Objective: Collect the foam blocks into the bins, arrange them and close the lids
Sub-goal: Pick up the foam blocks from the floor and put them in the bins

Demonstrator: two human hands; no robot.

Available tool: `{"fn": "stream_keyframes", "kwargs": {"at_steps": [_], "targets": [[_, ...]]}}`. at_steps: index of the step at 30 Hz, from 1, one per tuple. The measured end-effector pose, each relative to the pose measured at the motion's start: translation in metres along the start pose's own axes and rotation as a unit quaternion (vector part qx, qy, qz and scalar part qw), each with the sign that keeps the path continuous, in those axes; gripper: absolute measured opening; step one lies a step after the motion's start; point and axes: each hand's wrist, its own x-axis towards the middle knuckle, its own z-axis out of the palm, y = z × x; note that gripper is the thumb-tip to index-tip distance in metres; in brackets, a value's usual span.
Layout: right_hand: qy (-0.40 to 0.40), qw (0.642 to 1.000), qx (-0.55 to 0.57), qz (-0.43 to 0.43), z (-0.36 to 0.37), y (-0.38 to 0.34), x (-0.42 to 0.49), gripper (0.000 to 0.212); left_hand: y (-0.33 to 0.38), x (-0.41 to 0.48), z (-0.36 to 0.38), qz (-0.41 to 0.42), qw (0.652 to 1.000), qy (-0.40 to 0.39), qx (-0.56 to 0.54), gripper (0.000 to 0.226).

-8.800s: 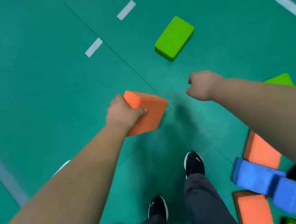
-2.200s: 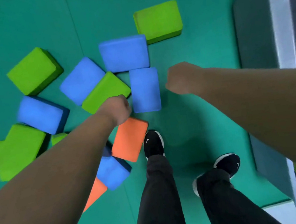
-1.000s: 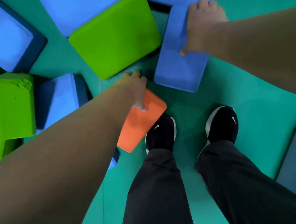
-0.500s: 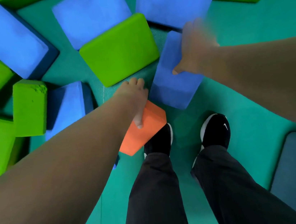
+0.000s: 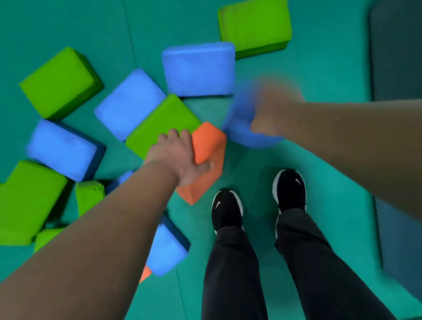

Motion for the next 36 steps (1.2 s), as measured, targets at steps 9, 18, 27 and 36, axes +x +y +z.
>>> {"fn": "stream_keyframes", "kwargs": {"at_steps": [9,18,27,36], "targets": [[-0.011,0.985,0.156,0.07,-0.078,0.135,-0.099,0.065,0.134,-0.034,-0.126,0.041,0.984,0.156,0.074,0.077],[0.153,0.915,0.308,0.212,-0.049,0.306,-0.223,0.067,0.348,-0.056,-0.163,0.213,0.944,0.2,0.153,0.069],[0.195,0.837,0.369,0.354,-0.011,0.452,-0.354,0.071,0.556,-0.123,-0.162,0.343,0.889,0.208,0.222,0.073],[0.156,0.792,0.358,0.47,0.071,0.534,-0.447,0.067,0.687,-0.158,-0.103,0.407,0.865,0.176,0.236,0.076]]}}
